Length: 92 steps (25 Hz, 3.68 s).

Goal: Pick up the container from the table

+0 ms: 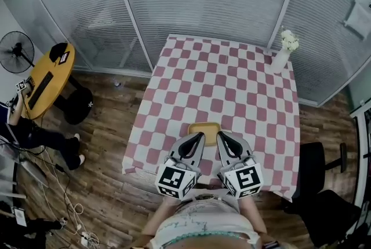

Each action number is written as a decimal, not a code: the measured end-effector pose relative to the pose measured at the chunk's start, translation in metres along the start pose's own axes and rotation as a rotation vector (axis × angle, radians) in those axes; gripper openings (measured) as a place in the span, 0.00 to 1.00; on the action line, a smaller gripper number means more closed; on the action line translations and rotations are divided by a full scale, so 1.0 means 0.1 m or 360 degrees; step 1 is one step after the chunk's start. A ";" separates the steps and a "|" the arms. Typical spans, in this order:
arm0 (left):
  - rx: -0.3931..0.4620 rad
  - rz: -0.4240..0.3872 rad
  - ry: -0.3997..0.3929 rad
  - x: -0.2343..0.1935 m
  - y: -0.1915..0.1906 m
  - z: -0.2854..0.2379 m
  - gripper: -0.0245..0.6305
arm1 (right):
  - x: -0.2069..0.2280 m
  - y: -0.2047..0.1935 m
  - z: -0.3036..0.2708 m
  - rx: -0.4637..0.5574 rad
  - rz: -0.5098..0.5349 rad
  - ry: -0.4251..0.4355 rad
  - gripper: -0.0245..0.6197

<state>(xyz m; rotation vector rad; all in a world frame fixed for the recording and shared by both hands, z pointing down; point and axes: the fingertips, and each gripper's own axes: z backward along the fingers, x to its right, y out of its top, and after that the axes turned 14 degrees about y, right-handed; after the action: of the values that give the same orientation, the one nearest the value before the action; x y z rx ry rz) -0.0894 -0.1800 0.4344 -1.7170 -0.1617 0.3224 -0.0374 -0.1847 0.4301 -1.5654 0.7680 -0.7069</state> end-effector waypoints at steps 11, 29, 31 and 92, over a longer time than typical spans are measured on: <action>-0.0012 -0.0030 -0.0159 -0.32 0.03 -0.12 0.06 | 0.03 -0.03 -0.27 -0.0017 -0.0032 -0.0178 0.03; -0.0045 -0.0086 -0.0199 -0.20 -0.03 -0.29 0.06 | 0.23 -0.10 -0.20 -0.0063 -0.0051 -0.0191 0.03; -0.0047 -0.0081 -0.0176 -0.16 -0.01 -0.29 0.06 | 0.26 -0.06 -0.18 -0.0069 -0.0041 -0.0156 0.03; -0.0088 -0.0137 -0.0282 -0.47 -0.05 -0.47 0.06 | 0.58 -0.70 -0.55 -0.0231 -0.0217 -0.0267 0.03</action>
<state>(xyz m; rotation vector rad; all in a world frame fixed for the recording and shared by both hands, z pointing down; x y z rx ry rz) -0.1197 -0.2367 0.4518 -1.7297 -0.3762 0.4094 -0.0401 -0.2576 0.5069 -1.7975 0.6033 -0.6196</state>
